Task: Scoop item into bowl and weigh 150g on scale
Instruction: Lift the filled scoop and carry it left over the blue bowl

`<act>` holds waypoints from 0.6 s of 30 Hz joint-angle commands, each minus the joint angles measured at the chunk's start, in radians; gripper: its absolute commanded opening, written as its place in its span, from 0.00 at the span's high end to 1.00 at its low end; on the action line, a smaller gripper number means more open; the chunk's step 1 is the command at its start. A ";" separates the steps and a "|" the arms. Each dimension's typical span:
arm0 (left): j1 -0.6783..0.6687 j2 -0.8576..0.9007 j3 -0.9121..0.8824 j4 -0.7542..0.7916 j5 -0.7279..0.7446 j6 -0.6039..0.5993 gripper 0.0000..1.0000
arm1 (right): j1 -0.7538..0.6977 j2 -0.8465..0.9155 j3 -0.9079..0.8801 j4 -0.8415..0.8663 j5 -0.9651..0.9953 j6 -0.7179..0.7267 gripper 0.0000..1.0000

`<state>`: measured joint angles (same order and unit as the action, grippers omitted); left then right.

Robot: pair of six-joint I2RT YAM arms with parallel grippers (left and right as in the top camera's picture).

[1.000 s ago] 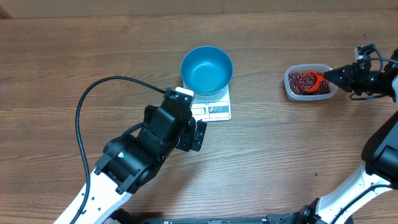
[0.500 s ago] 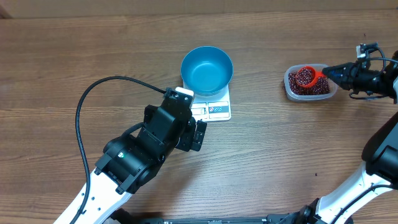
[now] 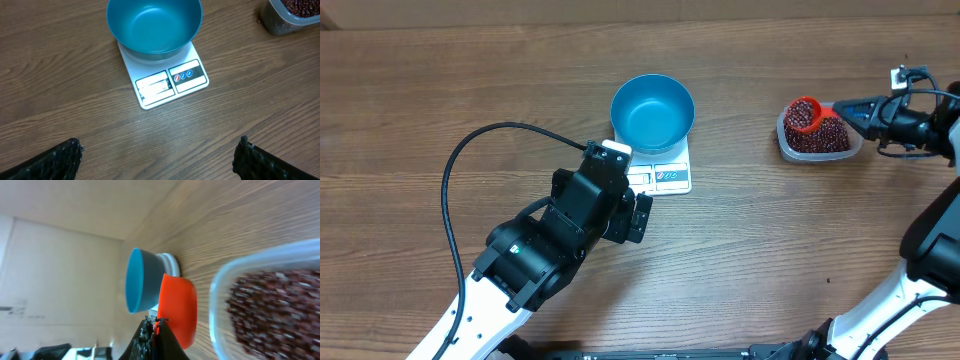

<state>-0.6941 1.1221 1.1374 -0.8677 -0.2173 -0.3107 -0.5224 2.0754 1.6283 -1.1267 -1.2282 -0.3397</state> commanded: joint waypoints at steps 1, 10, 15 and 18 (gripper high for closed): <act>0.000 0.004 -0.002 0.004 0.005 0.019 0.00 | 0.050 0.013 -0.005 -0.001 -0.086 -0.002 0.96; 0.000 0.004 -0.002 0.004 0.005 0.019 0.00 | 0.203 0.013 -0.005 0.023 -0.174 -0.002 0.96; 0.000 0.004 -0.002 0.004 0.005 0.019 0.01 | 0.307 0.013 -0.005 0.065 -0.196 0.028 0.96; 0.001 0.004 -0.002 0.004 0.005 0.019 0.00 | 0.381 0.013 -0.005 0.151 -0.196 0.107 0.96</act>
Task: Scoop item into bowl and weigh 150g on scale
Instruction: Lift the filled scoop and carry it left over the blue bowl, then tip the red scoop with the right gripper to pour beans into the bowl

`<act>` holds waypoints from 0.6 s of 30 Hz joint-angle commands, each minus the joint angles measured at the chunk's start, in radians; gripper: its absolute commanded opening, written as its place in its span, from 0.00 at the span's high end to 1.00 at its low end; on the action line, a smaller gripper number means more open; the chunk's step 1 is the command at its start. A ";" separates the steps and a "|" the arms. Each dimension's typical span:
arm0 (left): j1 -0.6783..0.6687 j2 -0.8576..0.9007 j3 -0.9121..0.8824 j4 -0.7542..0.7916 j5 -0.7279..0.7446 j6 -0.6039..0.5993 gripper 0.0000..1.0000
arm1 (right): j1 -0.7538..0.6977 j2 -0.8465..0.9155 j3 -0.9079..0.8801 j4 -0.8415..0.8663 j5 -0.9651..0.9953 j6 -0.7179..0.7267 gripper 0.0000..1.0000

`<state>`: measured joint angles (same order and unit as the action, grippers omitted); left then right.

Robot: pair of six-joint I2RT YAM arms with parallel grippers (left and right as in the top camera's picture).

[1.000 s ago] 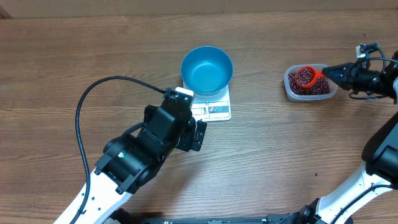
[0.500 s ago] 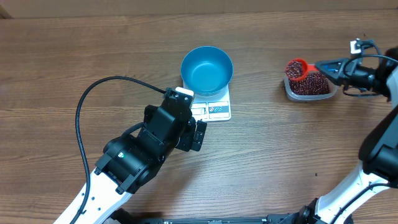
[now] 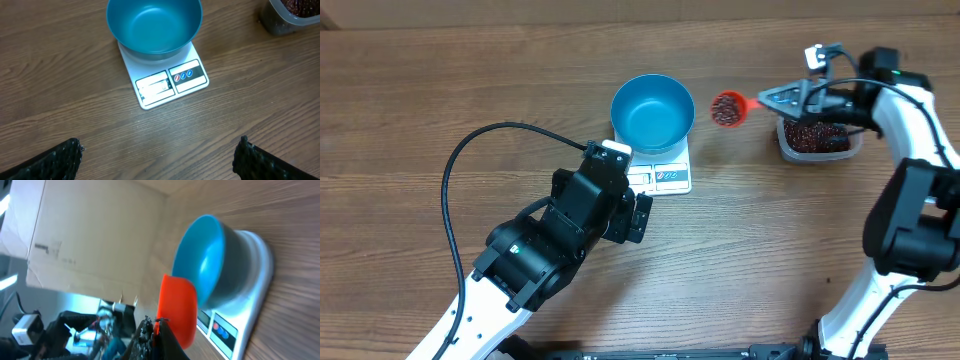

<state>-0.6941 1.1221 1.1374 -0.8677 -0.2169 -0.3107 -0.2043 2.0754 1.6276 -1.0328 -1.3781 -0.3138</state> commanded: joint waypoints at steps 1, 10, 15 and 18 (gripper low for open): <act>0.000 0.004 -0.002 0.004 0.005 0.019 0.00 | 0.081 0.013 -0.004 0.086 -0.045 0.105 0.96; 0.000 0.004 -0.002 0.004 0.005 0.019 0.01 | 0.228 0.013 -0.004 0.377 -0.021 0.331 0.96; 0.000 0.004 -0.002 0.004 0.005 0.019 0.00 | 0.278 0.013 -0.004 0.465 0.079 0.401 0.96; 0.000 0.004 -0.002 0.004 0.005 0.019 0.01 | 0.295 0.013 -0.004 0.494 0.120 0.400 0.96</act>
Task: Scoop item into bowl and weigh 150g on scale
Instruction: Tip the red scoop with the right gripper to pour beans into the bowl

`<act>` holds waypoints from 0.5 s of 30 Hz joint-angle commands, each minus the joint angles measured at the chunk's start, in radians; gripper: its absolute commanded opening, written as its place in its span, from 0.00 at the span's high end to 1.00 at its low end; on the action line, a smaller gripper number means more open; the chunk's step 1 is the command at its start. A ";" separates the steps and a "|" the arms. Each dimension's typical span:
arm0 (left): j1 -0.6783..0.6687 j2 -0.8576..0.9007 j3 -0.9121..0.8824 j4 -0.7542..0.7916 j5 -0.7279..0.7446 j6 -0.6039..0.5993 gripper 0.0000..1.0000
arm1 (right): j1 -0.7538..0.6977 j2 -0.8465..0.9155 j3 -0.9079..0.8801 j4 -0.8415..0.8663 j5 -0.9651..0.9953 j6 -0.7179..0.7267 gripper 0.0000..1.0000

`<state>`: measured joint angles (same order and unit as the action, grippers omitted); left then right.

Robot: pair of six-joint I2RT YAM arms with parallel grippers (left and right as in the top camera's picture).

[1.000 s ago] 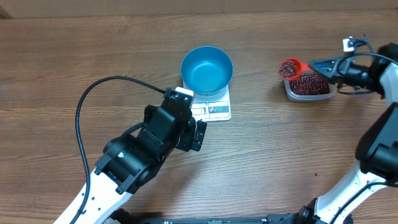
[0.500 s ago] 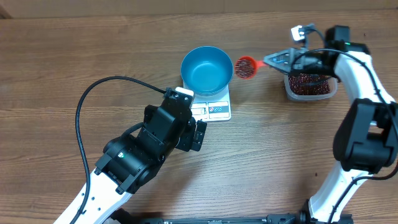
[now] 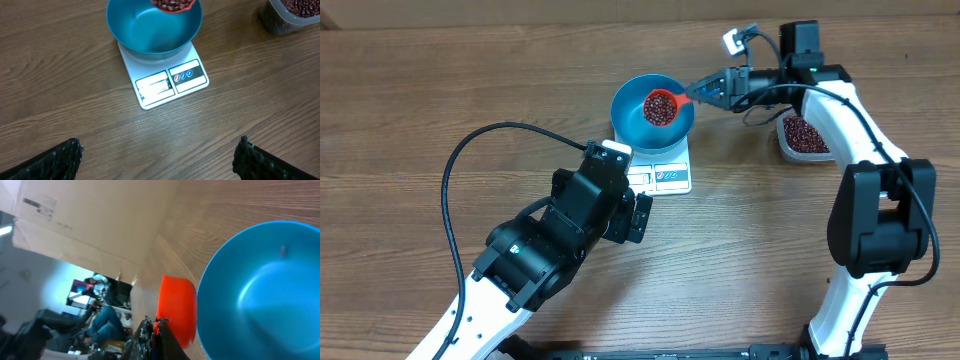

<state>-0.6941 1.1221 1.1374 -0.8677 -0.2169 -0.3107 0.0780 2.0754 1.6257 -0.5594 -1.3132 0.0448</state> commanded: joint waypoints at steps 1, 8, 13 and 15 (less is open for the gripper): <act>0.000 0.004 -0.002 0.004 0.005 0.019 0.01 | 0.016 0.013 -0.002 0.023 0.083 0.042 0.97; 0.000 0.004 -0.002 0.004 0.005 0.019 0.00 | 0.019 0.013 -0.002 0.029 0.266 0.036 0.96; 0.000 0.004 -0.002 0.004 0.005 0.019 0.00 | 0.019 0.013 -0.002 0.035 0.333 -0.018 0.96; 0.000 0.004 -0.002 0.004 0.005 0.019 0.00 | 0.019 0.013 -0.002 0.035 0.333 -0.083 0.96</act>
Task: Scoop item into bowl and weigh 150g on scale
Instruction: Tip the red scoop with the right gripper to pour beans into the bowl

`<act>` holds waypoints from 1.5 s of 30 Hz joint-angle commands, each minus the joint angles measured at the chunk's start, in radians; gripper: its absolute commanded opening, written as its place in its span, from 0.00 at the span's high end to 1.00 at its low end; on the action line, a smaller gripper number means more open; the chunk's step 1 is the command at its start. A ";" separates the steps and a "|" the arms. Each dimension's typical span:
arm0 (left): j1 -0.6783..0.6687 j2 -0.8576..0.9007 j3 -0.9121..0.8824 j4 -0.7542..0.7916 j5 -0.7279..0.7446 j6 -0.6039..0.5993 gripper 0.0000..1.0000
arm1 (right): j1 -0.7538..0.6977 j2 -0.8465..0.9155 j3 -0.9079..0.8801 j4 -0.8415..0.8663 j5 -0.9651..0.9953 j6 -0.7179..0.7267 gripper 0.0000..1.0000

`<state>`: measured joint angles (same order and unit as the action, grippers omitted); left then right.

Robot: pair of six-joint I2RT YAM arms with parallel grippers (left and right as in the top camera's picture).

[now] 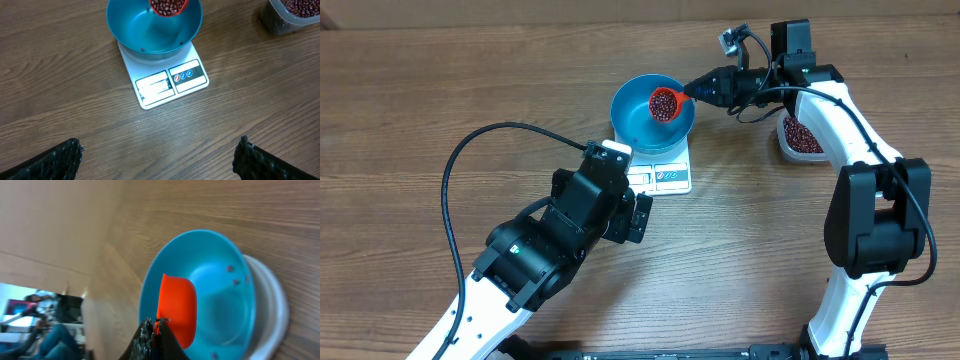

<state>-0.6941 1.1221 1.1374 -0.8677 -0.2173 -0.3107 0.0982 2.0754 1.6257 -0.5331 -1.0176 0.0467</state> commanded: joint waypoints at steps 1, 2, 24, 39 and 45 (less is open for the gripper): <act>0.000 0.004 -0.002 0.004 0.005 0.019 0.00 | -0.001 0.013 -0.002 0.009 0.038 -0.119 0.96; 0.000 0.004 -0.002 0.004 0.005 0.019 0.00 | -0.001 0.013 -0.002 0.009 0.038 -0.146 0.96; 0.000 0.004 -0.002 0.004 0.005 0.019 0.01 | -0.001 0.013 -0.002 0.016 0.029 -0.948 0.96; 0.000 0.004 -0.002 0.004 0.005 0.019 0.01 | -0.001 0.013 -0.002 0.016 -0.031 -1.209 0.96; 0.001 0.004 -0.002 0.004 0.005 0.019 0.01 | -0.001 0.013 -0.002 0.040 -0.087 -1.213 0.96</act>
<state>-0.6941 1.1221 1.1374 -0.8677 -0.2173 -0.3107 0.0982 2.0754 1.6257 -0.5014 -1.0359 -1.1389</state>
